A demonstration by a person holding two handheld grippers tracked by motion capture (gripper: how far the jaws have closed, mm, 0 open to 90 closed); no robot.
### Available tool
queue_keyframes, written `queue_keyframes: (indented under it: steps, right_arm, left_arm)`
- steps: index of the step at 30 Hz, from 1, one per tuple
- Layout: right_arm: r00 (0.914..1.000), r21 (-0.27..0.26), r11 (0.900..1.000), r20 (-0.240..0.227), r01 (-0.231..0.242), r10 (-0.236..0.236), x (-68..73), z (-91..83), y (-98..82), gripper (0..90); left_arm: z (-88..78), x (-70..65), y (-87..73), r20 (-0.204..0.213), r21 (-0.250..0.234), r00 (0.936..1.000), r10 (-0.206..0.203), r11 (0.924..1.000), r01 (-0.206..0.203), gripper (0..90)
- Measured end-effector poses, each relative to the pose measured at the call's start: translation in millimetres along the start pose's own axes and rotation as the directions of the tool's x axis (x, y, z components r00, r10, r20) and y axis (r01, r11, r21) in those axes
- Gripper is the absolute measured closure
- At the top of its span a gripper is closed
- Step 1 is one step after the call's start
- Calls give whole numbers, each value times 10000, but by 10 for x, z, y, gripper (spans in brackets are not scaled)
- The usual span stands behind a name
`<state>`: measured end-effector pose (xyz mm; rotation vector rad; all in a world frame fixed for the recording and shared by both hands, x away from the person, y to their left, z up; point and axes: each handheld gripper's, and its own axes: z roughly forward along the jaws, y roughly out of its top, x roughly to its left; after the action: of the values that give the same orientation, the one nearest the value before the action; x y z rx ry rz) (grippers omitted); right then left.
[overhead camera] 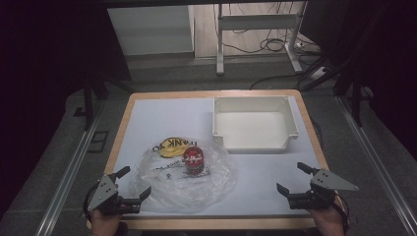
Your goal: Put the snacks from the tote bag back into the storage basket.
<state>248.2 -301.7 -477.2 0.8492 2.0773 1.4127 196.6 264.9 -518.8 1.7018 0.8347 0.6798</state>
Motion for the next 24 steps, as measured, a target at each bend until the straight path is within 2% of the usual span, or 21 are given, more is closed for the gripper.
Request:
queue_keyframes:
  steps: [9, 24]
  right_arm:
    - [9996, 107, 9996, -31, 273, -273, 31, 36, 31, 0]
    - [9988, 256, 9992, -379, 310, -300, 60, 90, 45, 0]
  left_arm:
    - [1, -2, 0, 5, -3, 10000, 3, 10000, -3, 6]
    - [2, -2, -1, 13, 0, 10000, 1, 10000, -1, 6]
